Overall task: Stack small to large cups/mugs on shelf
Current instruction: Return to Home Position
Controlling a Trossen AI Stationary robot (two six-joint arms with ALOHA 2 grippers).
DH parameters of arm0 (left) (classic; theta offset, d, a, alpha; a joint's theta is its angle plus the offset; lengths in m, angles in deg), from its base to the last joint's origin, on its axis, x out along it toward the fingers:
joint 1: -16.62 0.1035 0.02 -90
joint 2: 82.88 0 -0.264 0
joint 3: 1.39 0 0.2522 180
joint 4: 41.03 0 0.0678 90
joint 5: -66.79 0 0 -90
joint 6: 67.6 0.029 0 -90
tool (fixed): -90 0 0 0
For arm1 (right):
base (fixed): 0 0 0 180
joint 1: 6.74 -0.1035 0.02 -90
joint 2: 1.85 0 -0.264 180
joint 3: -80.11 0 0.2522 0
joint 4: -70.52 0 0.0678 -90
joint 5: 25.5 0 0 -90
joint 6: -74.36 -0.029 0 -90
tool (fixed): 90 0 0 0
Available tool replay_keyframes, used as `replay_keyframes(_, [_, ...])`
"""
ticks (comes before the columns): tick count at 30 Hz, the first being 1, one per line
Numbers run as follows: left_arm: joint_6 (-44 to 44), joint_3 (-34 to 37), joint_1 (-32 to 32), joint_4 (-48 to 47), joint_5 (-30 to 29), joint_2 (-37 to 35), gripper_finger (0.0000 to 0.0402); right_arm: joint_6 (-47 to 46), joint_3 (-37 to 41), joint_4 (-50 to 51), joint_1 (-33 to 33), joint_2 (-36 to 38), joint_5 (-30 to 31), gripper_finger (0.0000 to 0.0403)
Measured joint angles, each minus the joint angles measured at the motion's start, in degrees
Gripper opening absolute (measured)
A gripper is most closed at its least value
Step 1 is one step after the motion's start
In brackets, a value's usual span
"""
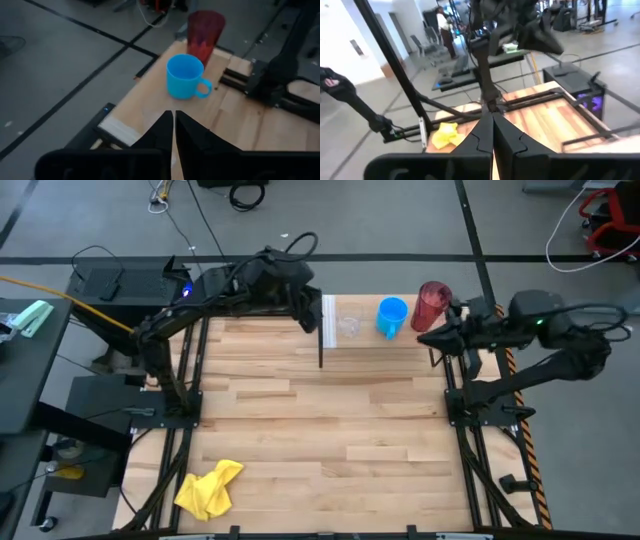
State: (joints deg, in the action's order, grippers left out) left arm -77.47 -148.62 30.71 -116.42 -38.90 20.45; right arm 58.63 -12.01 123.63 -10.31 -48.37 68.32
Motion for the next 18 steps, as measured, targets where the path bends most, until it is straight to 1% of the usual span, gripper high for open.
replay_keyframes(2, [-0.24, -0.02, -0.45, -0.15, -1.56, -1.00, 0.0028, -0.69, 4.32, -5.19, -0.91, 1.57, 0.01, 0.0006])
replay_keyframes(4, [-0.35, -0.02, -0.76, -0.54, -2.60, -1.71, 0.0024, -0.83, 7.04, -8.79, -1.57, 2.83, -0.01, 0.0008])
replay_keyframes(8, [-1.13, -0.02, -0.88, -2.93, -2.92, -2.70, 0.0015, -1.61, 8.82, -8.68, -1.99, 4.04, 0.01, 0.0010])
replay_keyframes(14, [-4.81, 0.12, -0.77, -13.10, -12.74, -4.63, 0.0011, -4.74, 12.75, -8.45, -3.33, 5.49, 0.01, 0.0010])
replay_keyframes(17, [-6.73, 3.23, -0.79, -14.92, -15.19, -8.20, 0.0016, -5.73, 17.02, -10.81, -4.91, 6.45, 0.02, 0.0011])
replay_keyframes(18, [-7.39, 5.05, -0.94, -13.57, -15.64, -9.82, 0.0017, -5.78, 18.47, -12.61, -5.44, 6.88, 0.03, 0.0011])
